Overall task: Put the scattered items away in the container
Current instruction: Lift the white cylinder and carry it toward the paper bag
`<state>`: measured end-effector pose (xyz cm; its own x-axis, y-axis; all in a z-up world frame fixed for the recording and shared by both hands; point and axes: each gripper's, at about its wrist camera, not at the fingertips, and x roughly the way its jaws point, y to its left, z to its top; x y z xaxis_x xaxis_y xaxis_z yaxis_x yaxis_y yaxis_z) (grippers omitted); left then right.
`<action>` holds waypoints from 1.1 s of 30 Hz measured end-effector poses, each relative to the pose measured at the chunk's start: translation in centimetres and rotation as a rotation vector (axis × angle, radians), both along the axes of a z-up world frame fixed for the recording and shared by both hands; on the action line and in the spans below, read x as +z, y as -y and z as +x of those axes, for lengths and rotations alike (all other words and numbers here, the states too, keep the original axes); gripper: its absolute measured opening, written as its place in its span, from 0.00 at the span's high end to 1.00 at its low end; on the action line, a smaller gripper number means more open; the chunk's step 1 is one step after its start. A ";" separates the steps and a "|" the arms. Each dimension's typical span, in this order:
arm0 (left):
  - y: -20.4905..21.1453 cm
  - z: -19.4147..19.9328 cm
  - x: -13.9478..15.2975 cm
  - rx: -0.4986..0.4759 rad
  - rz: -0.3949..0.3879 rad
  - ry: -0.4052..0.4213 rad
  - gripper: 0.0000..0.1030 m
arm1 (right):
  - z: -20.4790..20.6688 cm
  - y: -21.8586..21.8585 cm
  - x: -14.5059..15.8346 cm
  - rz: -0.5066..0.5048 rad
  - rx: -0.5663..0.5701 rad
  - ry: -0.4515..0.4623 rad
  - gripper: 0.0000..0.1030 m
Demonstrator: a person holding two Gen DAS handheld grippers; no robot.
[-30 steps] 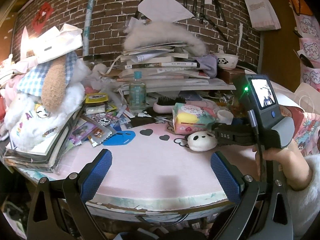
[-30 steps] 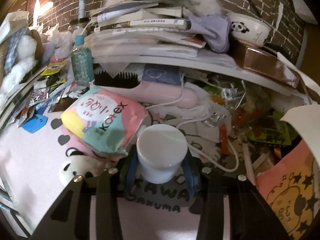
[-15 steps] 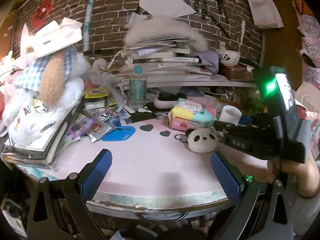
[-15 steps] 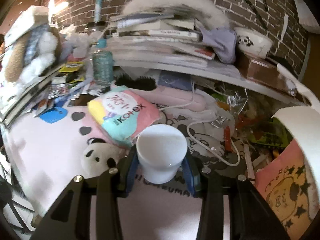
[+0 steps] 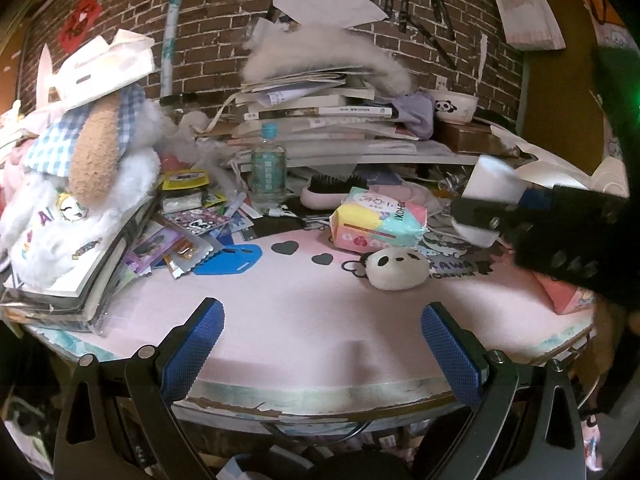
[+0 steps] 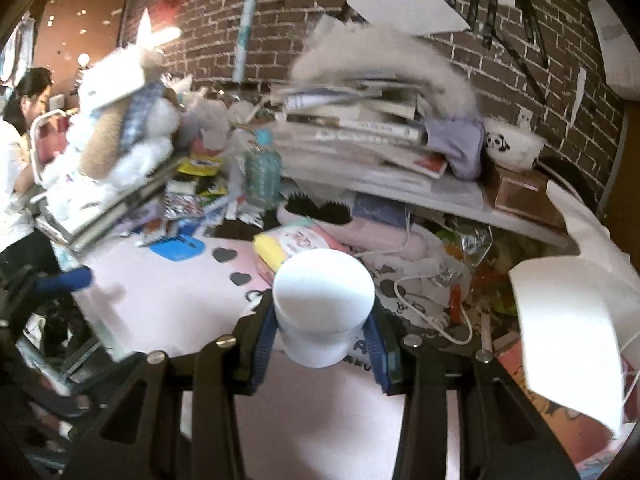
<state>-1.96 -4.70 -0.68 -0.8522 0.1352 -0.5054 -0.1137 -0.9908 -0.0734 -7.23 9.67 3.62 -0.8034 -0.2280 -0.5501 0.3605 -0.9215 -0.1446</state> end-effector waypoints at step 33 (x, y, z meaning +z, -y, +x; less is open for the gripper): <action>-3.5 -0.4 0.4 -0.077 -0.032 0.008 0.04 | 4.8 -23.4 10.0 -0.021 -0.305 0.034 0.63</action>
